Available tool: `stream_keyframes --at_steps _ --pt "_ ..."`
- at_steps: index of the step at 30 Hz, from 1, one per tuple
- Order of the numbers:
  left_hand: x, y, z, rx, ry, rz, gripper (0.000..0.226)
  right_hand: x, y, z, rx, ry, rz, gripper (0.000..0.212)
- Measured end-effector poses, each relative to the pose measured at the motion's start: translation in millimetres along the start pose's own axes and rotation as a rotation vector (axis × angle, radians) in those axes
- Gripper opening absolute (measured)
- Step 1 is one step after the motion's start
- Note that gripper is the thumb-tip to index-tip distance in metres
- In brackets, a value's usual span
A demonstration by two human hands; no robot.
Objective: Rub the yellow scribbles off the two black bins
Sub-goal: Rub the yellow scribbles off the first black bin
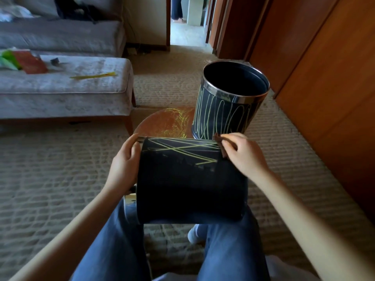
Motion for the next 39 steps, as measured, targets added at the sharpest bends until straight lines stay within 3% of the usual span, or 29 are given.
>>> stream_keyframes --at_steps 1,3,6,10,13,15,18,20,22,27,30,32,36,39 --pt "0 0 -1 -0.002 0.004 -0.004 0.042 0 -9 -2 0.021 -0.017 0.076 0.026" --pt "1 -3 -3 -0.013 0.010 -0.010 0.042 -5 -7 -1 -0.031 0.027 0.053 0.025" --pt "4 -14 -5 -0.044 0.052 -0.007 0.041 -7 50 11 -0.266 0.098 -0.156 0.029" --pt "7 -25 -9 -0.066 0.080 0.003 0.038 16 137 24 -0.636 0.229 -0.087 0.035" --pt "5 -21 -7 -0.053 0.064 0.004 0.038 21 138 25 -0.763 0.277 -0.082 0.037" --pt "3 -16 -4 -0.037 0.027 0.006 0.039 18 113 28 -0.719 0.172 -0.105 0.035" --pt "1 -9 -4 -0.023 -0.012 -0.014 0.041 10 53 28 -0.474 0.032 -0.089 0.033" --pt "1 -6 -5 -0.016 -0.010 -0.018 0.041 3 11 24 -0.321 -0.006 0.021 0.030" --pt "1 -5 -4 -0.018 0.005 -0.016 0.041 0 -5 25 -0.288 0.003 0.092 0.030" --pt "2 -8 -6 -0.039 0.032 -0.024 0.042 11 76 40 -0.549 0.111 -0.112 0.036" --pt "3 -10 -7 -0.050 0.047 -0.018 0.042 36 136 45 -0.897 0.227 -0.013 0.031" --pt "2 -8 -7 -0.041 0.034 -0.017 0.041 47 147 43 -1.013 0.270 0.012 0.028" --pt "-2 4 -2 -0.001 0.011 -0.015 0.041 33 117 52 -1.068 0.262 -0.029 0.028" --pt "-2 9 -2 0.004 0.019 -0.025 0.040 19 84 64 -0.857 0.099 -0.033 0.036"
Point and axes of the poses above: each hand's wrist, its own y-axis away from the middle knuckle, its own x-axis out of the palm, z = x × y, the point moved 2 cm from there along -y, towards the middle knuckle, and after that the axes turned 6 degrees about y, right-handed, at the moved point
